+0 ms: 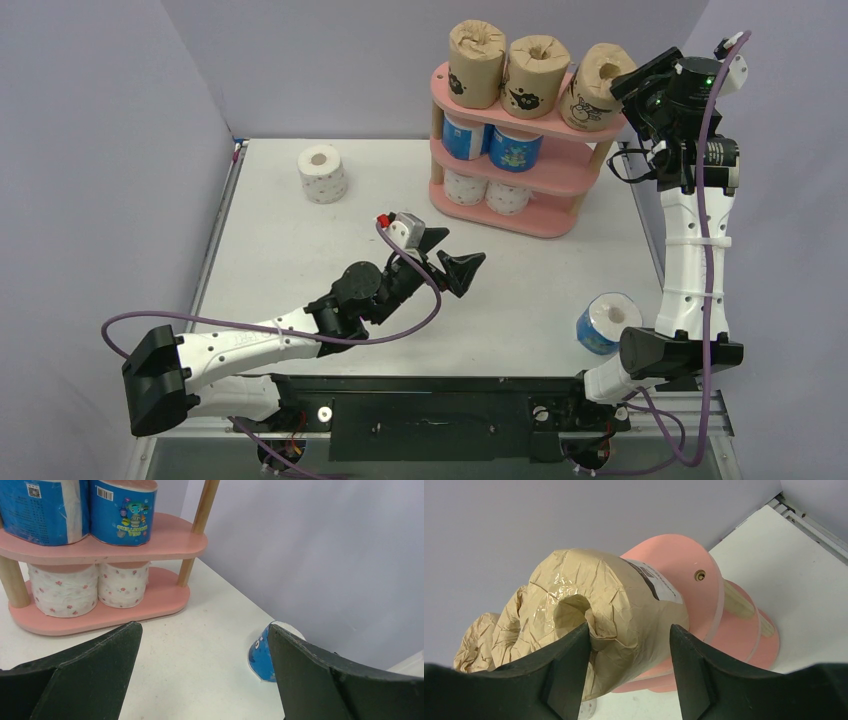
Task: Place and organize the paper towels onto the shelf
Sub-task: Place the paper towel on the shelf.
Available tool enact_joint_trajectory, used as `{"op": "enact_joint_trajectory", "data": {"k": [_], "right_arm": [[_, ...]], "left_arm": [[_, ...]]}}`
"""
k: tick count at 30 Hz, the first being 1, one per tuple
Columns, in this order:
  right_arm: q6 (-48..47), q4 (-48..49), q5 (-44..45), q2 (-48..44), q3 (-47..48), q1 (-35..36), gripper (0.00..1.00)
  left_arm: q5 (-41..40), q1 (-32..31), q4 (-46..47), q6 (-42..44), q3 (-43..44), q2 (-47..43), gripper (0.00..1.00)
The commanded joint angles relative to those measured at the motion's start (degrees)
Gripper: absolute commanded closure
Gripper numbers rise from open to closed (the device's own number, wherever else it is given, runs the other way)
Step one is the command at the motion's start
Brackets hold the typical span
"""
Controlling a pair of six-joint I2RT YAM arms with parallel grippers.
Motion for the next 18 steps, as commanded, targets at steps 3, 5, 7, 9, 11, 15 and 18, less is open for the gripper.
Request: {"op": "enact_joint_trajectory", "data": {"k": [3,5,7,9,11,15,18], "right_arm": [[-0.26,1.78,0.00,0.57,1.93,0.49,0.42],[-0.29,1.81,0.09,0.62,1.99,0.53,0.39],[-0.29,1.78,0.19,0.49,2.01,0.68,0.38],[-0.35,1.82,0.41,0.37,1.96,0.68,0.37],[-0.37,1.81,0.54,0.24,2.18,0.69,0.36],[-0.36,1.69,0.77,0.35,2.40,0.70,0.35],[-0.37,1.66,0.83,0.29,2.46,0.72,0.34]], "left_arm": [[0.95,0.28,2.68,-1.04,-0.85,-1.19,0.04],[0.82,0.28,2.62,-0.95,-0.91,-1.46,0.04],[0.80,0.28,2.54,-0.86,-0.92,-1.60,0.04],[0.79,0.28,2.59,-0.85,-0.96,-1.65,0.04],[0.98,0.28,2.60,-0.97,-1.00,-1.55,0.04],[1.10,0.28,2.60,-1.02,-1.03,-1.57,0.04],[1.14,0.28,2.60,-0.94,-1.25,-1.85,0.04]]}}
